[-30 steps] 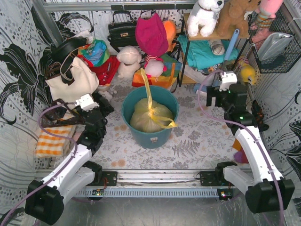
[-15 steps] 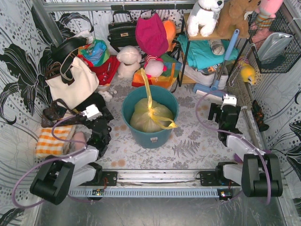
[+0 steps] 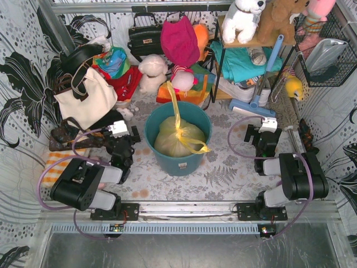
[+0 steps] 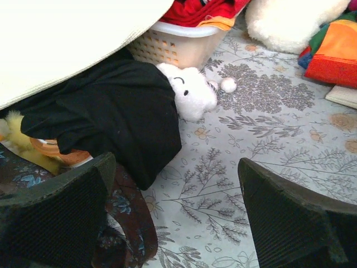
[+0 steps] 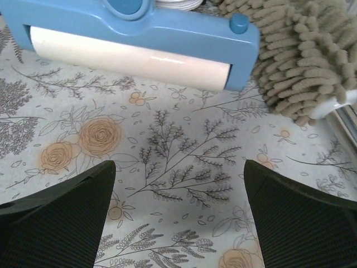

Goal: Tie the trash bag

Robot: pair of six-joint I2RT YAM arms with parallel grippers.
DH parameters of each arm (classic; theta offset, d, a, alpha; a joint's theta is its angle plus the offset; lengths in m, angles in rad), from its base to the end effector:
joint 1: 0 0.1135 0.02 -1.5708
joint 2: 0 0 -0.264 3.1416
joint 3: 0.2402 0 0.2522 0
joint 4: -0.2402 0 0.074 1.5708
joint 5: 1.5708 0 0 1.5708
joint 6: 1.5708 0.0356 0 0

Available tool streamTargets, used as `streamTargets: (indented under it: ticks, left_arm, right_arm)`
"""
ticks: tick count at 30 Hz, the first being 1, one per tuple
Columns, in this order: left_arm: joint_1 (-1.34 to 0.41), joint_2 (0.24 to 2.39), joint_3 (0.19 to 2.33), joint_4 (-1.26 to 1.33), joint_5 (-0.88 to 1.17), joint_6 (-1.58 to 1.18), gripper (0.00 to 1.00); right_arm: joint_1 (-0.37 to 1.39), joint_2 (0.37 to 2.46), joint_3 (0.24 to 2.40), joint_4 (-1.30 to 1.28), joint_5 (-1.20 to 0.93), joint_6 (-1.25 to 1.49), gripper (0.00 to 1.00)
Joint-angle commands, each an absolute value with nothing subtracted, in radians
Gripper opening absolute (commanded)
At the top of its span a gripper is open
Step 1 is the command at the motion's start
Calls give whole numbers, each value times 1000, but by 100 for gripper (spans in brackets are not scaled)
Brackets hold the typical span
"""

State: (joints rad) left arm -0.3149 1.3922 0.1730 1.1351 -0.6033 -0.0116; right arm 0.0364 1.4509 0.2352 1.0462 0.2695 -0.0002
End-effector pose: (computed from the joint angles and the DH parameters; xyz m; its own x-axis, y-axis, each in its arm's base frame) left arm 0.2123 -0.0479 0.1553 -0.0766 0.0149 -0.9970 -0.2834 0.9583 0.0361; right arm 0.2368 -0.0009 0.1485 -0.1686 -0.0063 -0.9857 0.2272 0.9728 -0.0451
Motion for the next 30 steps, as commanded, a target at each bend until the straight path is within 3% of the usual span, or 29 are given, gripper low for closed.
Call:
streamTargets:
  ticks: [1,6,7,12,30]
  left_arm:
    - [-237,1396,166,1262,-454,-7,100]
    - [-120,1484,167,1335,-187,-28,98]
    - [-116,1468,175,1260,-192,-50,98]
    - [-115,1471,184,1269,-234,-64,98]
    - [-113,1469,187,1262,-236,-70,98]
  right_arm:
    - [31,1492,233,1194,191,-38,97]
    - [31,1517,202,1246,137,-40,97]
    - [34,1549,172,1362,124,-72,97]
    - [24,1530,202,1268,84,-52,97]
    - [23,1535,196,1291,75,-60,97]
